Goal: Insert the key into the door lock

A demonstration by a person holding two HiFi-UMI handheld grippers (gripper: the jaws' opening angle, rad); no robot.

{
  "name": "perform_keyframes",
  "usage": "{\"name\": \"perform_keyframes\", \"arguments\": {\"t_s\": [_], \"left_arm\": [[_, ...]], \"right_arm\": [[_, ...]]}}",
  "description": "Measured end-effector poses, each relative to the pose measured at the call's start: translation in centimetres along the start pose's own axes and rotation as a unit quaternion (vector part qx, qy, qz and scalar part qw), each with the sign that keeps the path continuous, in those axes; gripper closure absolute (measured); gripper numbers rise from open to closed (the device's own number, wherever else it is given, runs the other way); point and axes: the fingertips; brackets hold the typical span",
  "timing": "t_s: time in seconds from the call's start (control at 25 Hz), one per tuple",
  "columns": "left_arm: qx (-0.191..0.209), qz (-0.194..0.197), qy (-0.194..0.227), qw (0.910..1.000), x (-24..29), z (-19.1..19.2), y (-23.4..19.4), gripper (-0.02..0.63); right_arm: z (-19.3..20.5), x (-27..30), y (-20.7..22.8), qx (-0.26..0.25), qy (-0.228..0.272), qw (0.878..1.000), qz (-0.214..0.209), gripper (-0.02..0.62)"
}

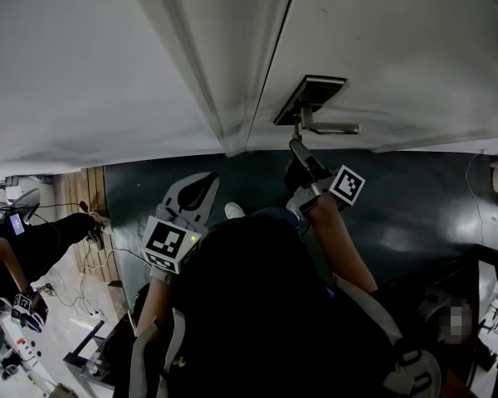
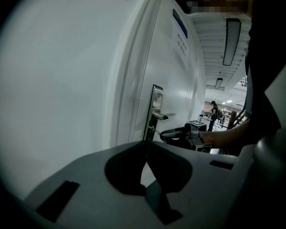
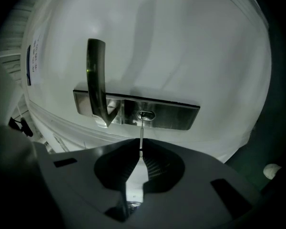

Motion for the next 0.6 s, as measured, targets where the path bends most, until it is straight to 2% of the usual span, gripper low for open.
{"name": "perform_keyframes", "arguments": {"t_s": [0.32, 0.6], "left_arm": [[-0.003, -0.001, 0.000, 1.0000, 0.31, 0.12, -0.42, 0.598], [-0.005, -0.002, 0.001, 1.0000, 0.42, 0.05, -0.49, 0.598]], "right_arm": [[-0.06, 0.29, 0.15, 0.037, 0.005, 0.999, -0.004, 0.563], [-0.14, 0.24, -0.06, 0.053, 0.005, 0.998, 0.017, 0.563]]}}
Point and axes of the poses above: the fingertips, and each gripper's own axes: x forward along the fingers, y to its right, z out of its underside, and after that the axes turned 8 degrees about x, right-handed
